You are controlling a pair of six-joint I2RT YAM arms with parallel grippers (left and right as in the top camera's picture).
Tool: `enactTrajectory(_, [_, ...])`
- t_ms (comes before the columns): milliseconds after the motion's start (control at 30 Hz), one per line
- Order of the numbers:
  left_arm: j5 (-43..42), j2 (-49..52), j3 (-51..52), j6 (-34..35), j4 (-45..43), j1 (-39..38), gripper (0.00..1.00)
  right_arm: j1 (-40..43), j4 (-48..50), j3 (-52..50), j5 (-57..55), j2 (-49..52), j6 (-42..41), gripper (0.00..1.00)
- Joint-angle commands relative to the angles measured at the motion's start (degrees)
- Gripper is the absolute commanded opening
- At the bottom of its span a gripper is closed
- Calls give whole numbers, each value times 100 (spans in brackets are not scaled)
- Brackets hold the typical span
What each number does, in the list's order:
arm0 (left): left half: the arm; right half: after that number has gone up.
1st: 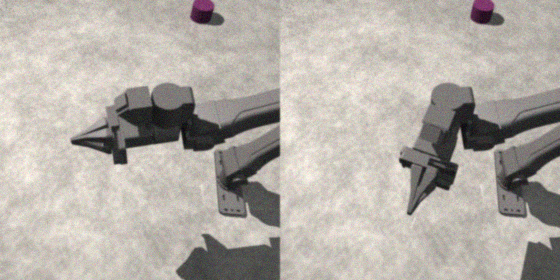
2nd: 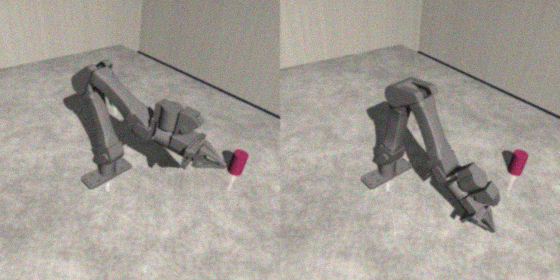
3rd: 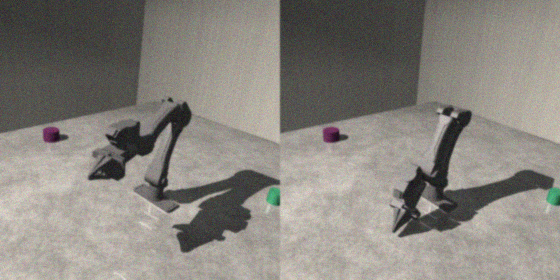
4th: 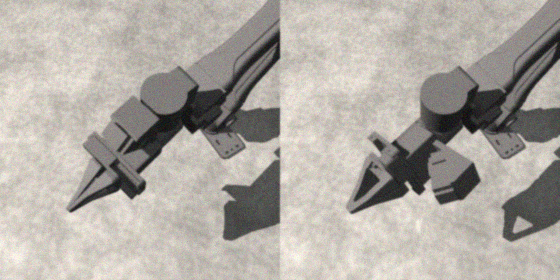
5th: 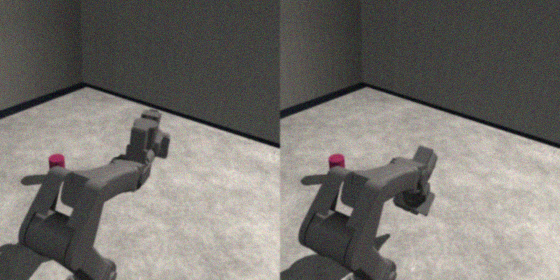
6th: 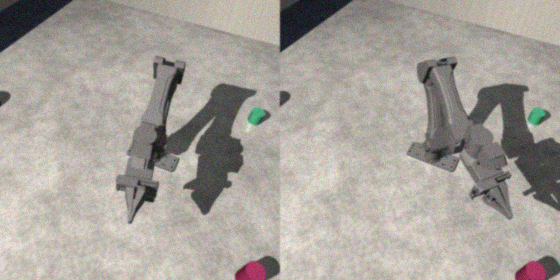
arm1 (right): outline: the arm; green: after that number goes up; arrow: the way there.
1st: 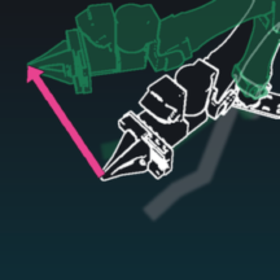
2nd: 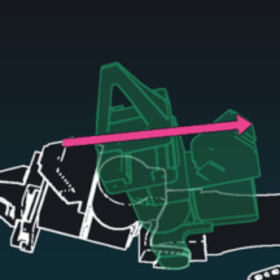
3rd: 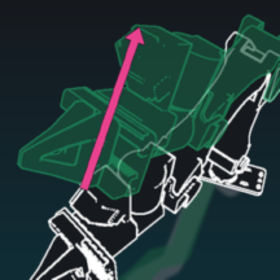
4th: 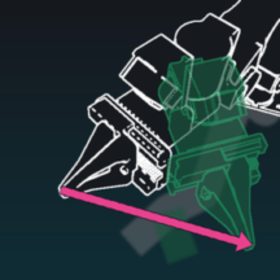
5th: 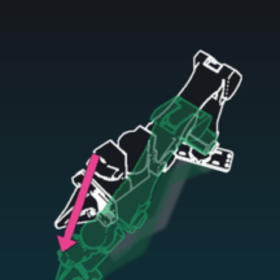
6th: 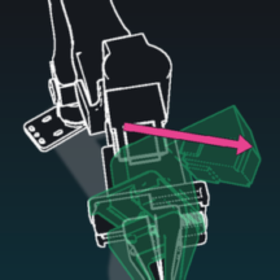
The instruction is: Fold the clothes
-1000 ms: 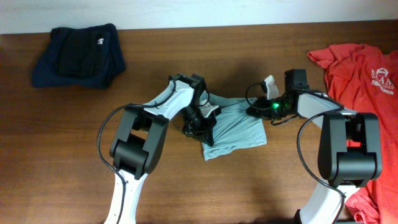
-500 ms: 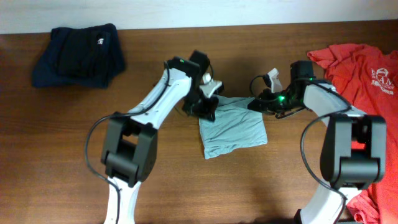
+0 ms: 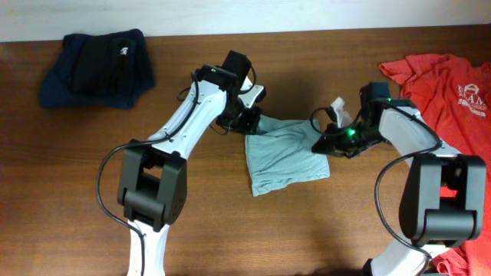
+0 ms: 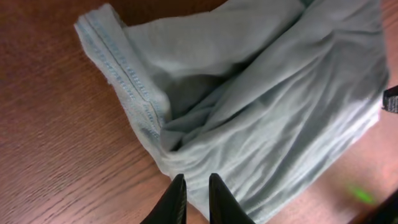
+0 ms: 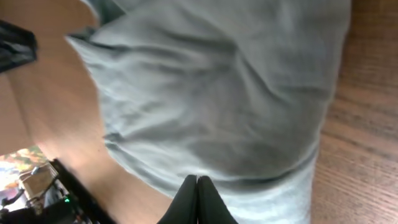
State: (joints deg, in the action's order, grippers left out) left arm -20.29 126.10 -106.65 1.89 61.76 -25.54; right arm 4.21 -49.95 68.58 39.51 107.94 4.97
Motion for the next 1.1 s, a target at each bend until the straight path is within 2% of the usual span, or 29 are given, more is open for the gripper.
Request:
enactTrajectory(0, [81, 210, 238, 199, -120, -7, 14, 31, 234, -308, -278, -70, 79, 5])
enactTrajectory(300, [372, 909, 262, 201, -326, -4, 13, 33, 1268, -1086, -492, -70, 57, 6])
enactTrajectory(333, [407, 935, 262, 201, -352, -4, 10, 33, 1276, -1113, -492, -70, 59, 6])
enactTrajectory(400, [417, 925, 251, 201, -393, -7, 6, 33, 1241, -1126, -483, -70, 59, 6])
enactTrajectory(600, [424, 354, -166, 201, -391, -7, 7, 33, 1054, -852, -356, -511, 83, 8])
enactTrajectory(700, [426, -17, -369, 219, -302, -7, 11, 33, 660, -522, -361, -850, 219, 14])
enactTrajectory(833, [428, -249, -378, 605, -4, -7, 17, 33, 319, -269, -719, -1196, 321, 33])
enactTrajectory(900, [426, -227, -361, 713, 225, -17, 19, 33, 323, -267, -1023, -1244, 319, 56])
enactTrajectory(933, [424, -205, -317, 710, 308, -24, 19, 33, 323, -269, -1189, -1233, 319, 63])
enactTrajectory(1067, [424, -72, -109, 710, 426, -46, 21, 33, 387, -278, -1473, -1005, 321, 66])
